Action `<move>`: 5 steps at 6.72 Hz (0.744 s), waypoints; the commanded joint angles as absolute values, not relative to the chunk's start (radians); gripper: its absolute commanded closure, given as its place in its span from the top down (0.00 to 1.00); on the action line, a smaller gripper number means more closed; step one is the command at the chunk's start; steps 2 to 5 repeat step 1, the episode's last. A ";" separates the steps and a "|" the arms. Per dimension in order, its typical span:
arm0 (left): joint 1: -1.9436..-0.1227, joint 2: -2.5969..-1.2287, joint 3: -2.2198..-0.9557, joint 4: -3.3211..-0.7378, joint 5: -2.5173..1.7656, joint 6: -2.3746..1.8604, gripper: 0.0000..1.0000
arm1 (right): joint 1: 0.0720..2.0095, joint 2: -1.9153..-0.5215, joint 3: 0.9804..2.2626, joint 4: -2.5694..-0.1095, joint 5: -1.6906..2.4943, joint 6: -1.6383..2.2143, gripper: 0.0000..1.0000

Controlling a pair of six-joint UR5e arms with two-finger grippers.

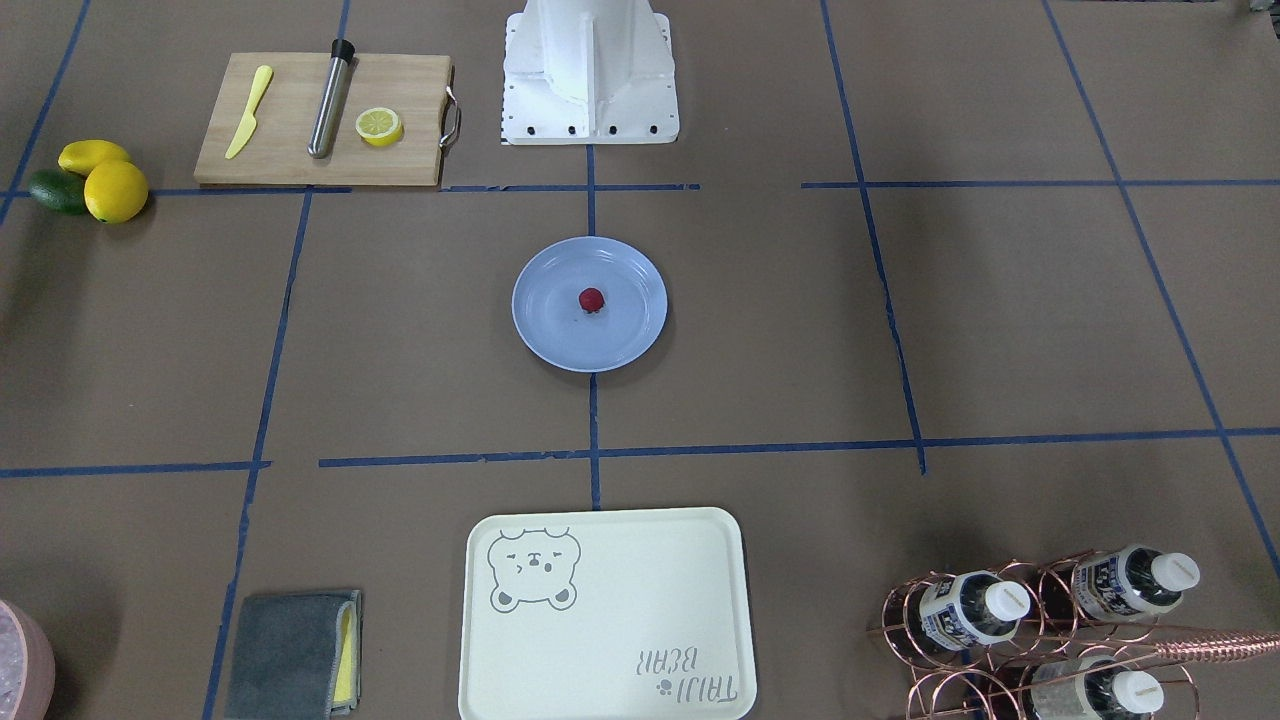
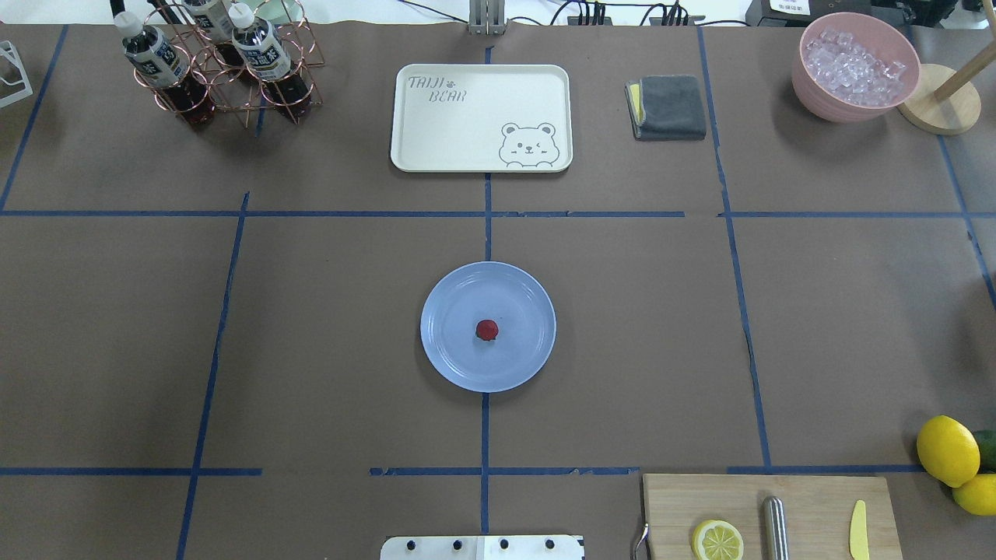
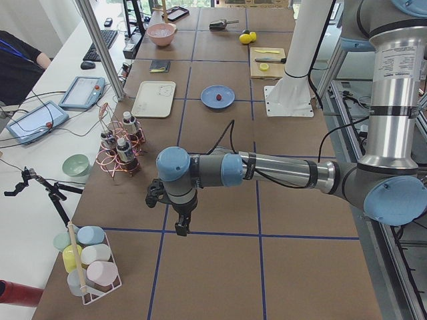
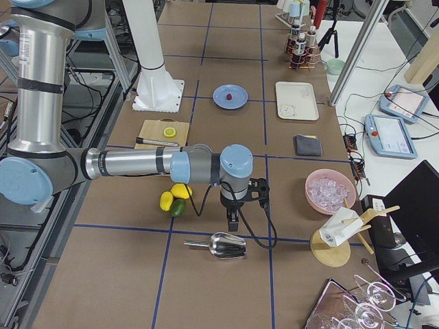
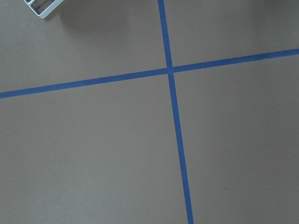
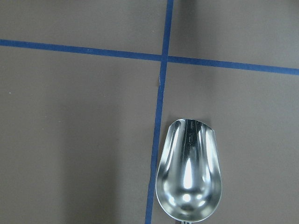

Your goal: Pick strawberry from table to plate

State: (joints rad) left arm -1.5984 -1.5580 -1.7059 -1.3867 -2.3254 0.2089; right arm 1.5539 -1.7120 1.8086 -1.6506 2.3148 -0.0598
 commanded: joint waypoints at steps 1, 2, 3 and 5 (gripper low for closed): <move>-1.600 -1.557 -1.707 -1.387 -2.326 0.210 1.00 | 1.554 -1.713 1.809 -1.651 2.315 -0.060 1.00; -1.600 -1.557 -1.707 -1.387 -2.326 0.210 1.00 | 1.554 -1.713 1.809 -1.651 2.315 -0.060 1.00; -1.600 -1.557 -1.707 -1.387 -2.326 0.210 1.00 | 1.554 -1.713 1.809 -1.651 2.315 -0.060 1.00; -1.600 -1.557 -1.707 -1.387 -2.326 0.210 1.00 | 1.554 -1.713 1.809 -1.651 2.315 -0.060 1.00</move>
